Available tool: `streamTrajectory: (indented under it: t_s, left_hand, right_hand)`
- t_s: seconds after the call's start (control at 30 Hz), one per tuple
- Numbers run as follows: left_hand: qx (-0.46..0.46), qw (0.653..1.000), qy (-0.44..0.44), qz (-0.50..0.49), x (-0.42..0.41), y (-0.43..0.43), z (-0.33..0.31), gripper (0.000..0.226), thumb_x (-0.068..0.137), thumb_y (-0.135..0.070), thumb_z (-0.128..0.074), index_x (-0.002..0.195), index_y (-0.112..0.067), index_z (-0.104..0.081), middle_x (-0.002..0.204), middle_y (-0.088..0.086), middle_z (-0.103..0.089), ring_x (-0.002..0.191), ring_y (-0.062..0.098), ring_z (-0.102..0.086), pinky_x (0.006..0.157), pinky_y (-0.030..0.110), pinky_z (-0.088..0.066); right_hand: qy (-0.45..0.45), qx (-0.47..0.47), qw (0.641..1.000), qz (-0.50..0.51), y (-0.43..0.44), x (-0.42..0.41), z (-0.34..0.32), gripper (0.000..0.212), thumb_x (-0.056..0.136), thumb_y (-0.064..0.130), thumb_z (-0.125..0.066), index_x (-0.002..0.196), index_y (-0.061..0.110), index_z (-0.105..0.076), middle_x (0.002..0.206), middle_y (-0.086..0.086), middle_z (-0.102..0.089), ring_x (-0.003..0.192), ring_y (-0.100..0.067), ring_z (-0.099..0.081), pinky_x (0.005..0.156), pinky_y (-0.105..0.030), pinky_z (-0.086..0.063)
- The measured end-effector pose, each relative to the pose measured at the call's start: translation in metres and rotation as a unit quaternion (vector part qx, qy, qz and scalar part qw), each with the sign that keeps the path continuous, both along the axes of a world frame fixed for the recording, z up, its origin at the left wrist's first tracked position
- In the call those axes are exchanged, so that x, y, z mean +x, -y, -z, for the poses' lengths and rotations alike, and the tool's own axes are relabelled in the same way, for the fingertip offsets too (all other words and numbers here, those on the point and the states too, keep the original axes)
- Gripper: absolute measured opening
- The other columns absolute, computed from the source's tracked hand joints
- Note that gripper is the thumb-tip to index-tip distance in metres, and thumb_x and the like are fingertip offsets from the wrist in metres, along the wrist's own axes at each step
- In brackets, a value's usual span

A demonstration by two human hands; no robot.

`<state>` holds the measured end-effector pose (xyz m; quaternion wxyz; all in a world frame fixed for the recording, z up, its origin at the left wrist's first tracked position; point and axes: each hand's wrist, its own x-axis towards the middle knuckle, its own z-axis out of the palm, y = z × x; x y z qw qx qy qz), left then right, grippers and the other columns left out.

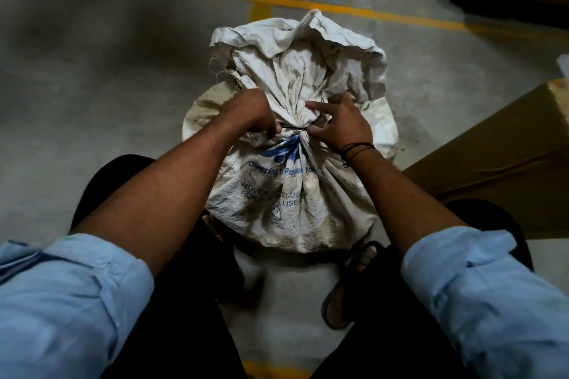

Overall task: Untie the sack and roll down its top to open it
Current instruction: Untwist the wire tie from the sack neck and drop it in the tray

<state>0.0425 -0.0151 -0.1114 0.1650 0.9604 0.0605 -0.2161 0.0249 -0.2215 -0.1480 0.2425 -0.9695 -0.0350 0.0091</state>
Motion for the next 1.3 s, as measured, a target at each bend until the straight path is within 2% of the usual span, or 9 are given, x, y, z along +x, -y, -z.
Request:
streamTrajectory:
  t_s: [0.1, 0.2, 0.3, 0.4, 0.63, 0.8, 1.0, 1.13, 1.3]
  left_hand:
    - [0.029, 0.999, 0.026, 0.014, -0.006, 0.003, -0.005, 0.04, 0.064, -0.039, -0.092, 0.083, -0.012, -0.069, 0.084, 0.004, -0.065, 0.082, 0.023, -0.064, 0.064, 0.032, -0.048]
    - [0.031, 0.993, 0.083, 0.078, -0.01, 0.005, -0.009, 0.033, 0.071, -0.049, -0.085, 0.082, -0.019, -0.076, 0.086, 0.002, -0.069, 0.089, 0.023, -0.064, 0.074, 0.036, -0.053]
    - [-0.119, 0.971, 0.149, 0.148, -0.016, 0.009, -0.015, 0.04, 0.088, -0.061, -0.063, 0.078, -0.024, -0.078, 0.079, -0.006, -0.071, 0.079, 0.013, -0.066, 0.074, 0.033, -0.054]
    - [-0.29, 0.94, 0.17, 0.057, -0.024, 0.022, -0.012, 0.049, 0.103, -0.051, -0.041, 0.089, -0.019, -0.075, 0.081, -0.004, -0.074, 0.076, 0.01, -0.07, 0.078, 0.035, -0.056]
    - [-0.106, 0.969, 0.177, 0.138, -0.036, 0.036, 0.018, 0.017, 0.093, -0.031, -0.061, 0.102, -0.027, -0.075, 0.096, 0.0, -0.075, 0.09, 0.023, -0.068, 0.07, 0.03, -0.049]
    - [-0.147, 0.97, 0.168, 0.092, -0.039, 0.035, 0.02, 0.027, 0.085, -0.021, -0.057, 0.1, -0.034, -0.076, 0.098, -0.004, -0.076, 0.088, 0.022, -0.069, 0.067, 0.028, -0.048]
    - [-0.067, 0.966, 0.194, 0.156, -0.036, 0.035, 0.018, 0.025, 0.091, -0.03, -0.057, 0.108, -0.041, -0.071, 0.11, 0.0, -0.068, 0.1, 0.027, -0.065, 0.072, 0.033, -0.048]
    - [-0.048, 0.962, 0.199, 0.182, -0.036, 0.035, 0.023, 0.019, 0.095, -0.039, -0.055, 0.111, -0.042, -0.065, 0.108, 0.003, -0.058, 0.102, 0.029, -0.063, 0.073, 0.035, -0.045]
    - [-0.027, 0.959, 0.208, 0.19, -0.037, 0.035, 0.023, 0.019, 0.096, -0.035, -0.054, 0.11, -0.043, -0.063, 0.107, 0.003, -0.056, 0.099, 0.03, -0.064, 0.071, 0.035, -0.041]
  right_hand:
    - [0.006, 0.008, 1.0, 0.01, -0.003, -0.001, 0.002, 0.051, 0.071, 0.044, -0.072, 0.121, 0.051, -0.064, 0.123, 0.002, -0.052, 0.108, -0.022, -0.06, 0.088, -0.041, -0.056]
    - [0.005, 0.018, 1.0, 0.025, -0.002, 0.001, 0.004, 0.05, 0.072, 0.04, -0.072, 0.12, 0.05, -0.065, 0.123, 0.0, -0.051, 0.11, -0.023, -0.06, 0.09, -0.041, -0.055]
    - [-0.005, 0.039, 0.999, 0.02, 0.003, 0.005, 0.008, 0.049, 0.074, 0.039, -0.075, 0.121, 0.049, -0.065, 0.125, -0.002, -0.051, 0.109, -0.023, -0.061, 0.092, -0.041, -0.054]
    - [-0.011, 0.063, 0.998, 0.006, 0.007, 0.009, 0.01, 0.051, 0.072, 0.036, -0.081, 0.12, 0.047, -0.066, 0.123, -0.003, -0.053, 0.108, -0.021, -0.06, 0.093, -0.037, -0.054]
    - [-0.009, 0.094, 0.996, -0.003, 0.012, 0.01, 0.012, 0.051, 0.072, 0.032, -0.083, 0.119, 0.041, -0.069, 0.126, -0.007, -0.054, 0.111, -0.018, -0.059, 0.097, -0.032, -0.051]
    - [-0.008, 0.095, 0.995, -0.004, 0.013, 0.01, 0.013, 0.052, 0.072, 0.029, -0.083, 0.12, 0.041, -0.068, 0.13, -0.006, -0.051, 0.116, -0.018, -0.056, 0.1, -0.032, -0.049]
    - [-0.008, 0.1, 0.995, -0.018, 0.018, 0.012, 0.017, 0.053, 0.072, 0.029, -0.083, 0.121, 0.042, -0.068, 0.127, -0.007, -0.053, 0.114, -0.019, -0.055, 0.099, -0.035, -0.049]
    - [-0.008, 0.088, 0.996, -0.027, 0.021, 0.015, 0.021, 0.053, 0.071, 0.037, -0.081, 0.121, 0.048, -0.065, 0.124, -0.004, -0.054, 0.108, -0.016, -0.056, 0.094, -0.038, -0.052]
    - [-0.001, 0.09, 0.995, -0.033, 0.02, 0.013, 0.023, 0.053, 0.071, 0.035, -0.081, 0.12, 0.047, -0.066, 0.121, -0.004, -0.054, 0.106, -0.017, -0.057, 0.092, -0.038, -0.053]
